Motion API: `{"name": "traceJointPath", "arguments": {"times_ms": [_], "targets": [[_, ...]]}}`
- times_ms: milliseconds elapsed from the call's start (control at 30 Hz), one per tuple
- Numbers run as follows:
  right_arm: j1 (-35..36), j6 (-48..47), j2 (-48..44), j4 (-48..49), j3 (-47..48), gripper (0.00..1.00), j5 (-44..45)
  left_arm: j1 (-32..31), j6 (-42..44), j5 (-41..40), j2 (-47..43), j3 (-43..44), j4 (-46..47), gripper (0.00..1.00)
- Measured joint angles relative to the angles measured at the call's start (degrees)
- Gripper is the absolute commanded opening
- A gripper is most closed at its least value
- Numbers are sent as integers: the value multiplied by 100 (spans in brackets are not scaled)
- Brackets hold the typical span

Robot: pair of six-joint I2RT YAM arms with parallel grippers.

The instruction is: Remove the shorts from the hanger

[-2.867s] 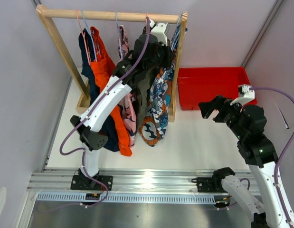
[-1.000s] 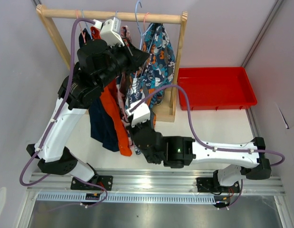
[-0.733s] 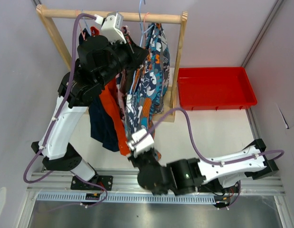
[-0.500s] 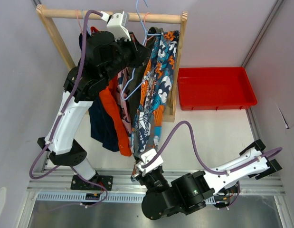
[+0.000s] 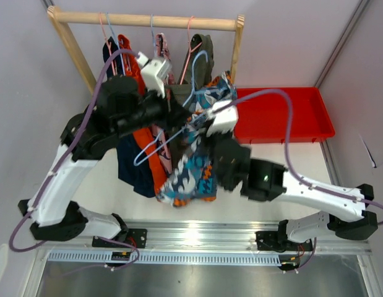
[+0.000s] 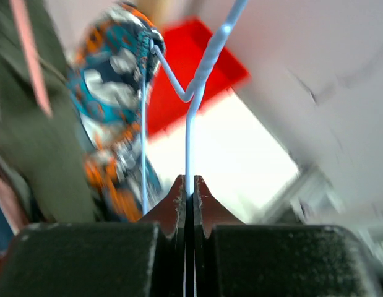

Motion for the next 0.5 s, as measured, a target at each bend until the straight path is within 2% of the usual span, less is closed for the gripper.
{"name": "traceJointPath", "arguments": {"times_ms": [167,367,433,500], "targets": [[-1368,-636,-160,227,671,0,-542,-295,-79,343,-1167,-1104,-258,0],[-1764,-973,-673,175,702,0,-367,-339,-186,85,-2433,-2002,-520,0],[-2288,-1008,-905,127,713,0,-358,-341,-177,-81,-2935,-2594,-393,0],[-3145,-997,-1014,-35,929,0,-472,-345,-162,-229,-3486,-3187,-343,0]]}}
